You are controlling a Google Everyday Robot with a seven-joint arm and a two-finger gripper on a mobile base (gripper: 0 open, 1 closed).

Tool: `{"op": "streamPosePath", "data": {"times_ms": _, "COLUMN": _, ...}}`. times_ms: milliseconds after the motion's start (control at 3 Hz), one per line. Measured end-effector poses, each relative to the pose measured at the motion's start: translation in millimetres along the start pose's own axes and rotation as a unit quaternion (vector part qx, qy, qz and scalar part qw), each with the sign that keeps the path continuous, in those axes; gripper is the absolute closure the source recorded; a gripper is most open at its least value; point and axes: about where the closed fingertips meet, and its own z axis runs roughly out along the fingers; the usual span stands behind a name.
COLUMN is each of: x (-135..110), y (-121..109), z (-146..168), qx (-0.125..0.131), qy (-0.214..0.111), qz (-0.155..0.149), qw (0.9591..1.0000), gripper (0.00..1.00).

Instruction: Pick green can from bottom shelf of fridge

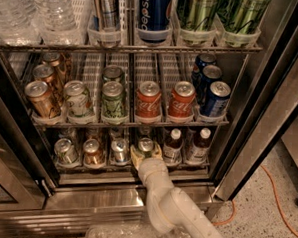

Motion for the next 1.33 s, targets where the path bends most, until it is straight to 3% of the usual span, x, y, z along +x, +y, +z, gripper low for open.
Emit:
{"op": "streamPosePath", "data": {"times_ms": 333, "x": 0, "y": 0, "z": 0, "qx": 0.0, "qy": 0.0, "qz": 0.0, "qw": 1.0, "gripper": 1.0}}
{"op": "streamPosePath", "data": {"times_ms": 667, "x": 0, "y": 0, "z": 0, "qx": 0.0, "qy": 0.0, "qz": 0.0, "qw": 1.0, "gripper": 1.0}}
{"op": "streamPosePath", "data": {"times_ms": 1333, "x": -14, "y": -4, "z": -18, "qx": -0.003, "qy": -0.03, "qz": -0.003, "qw": 0.9995, "gripper": 1.0}}
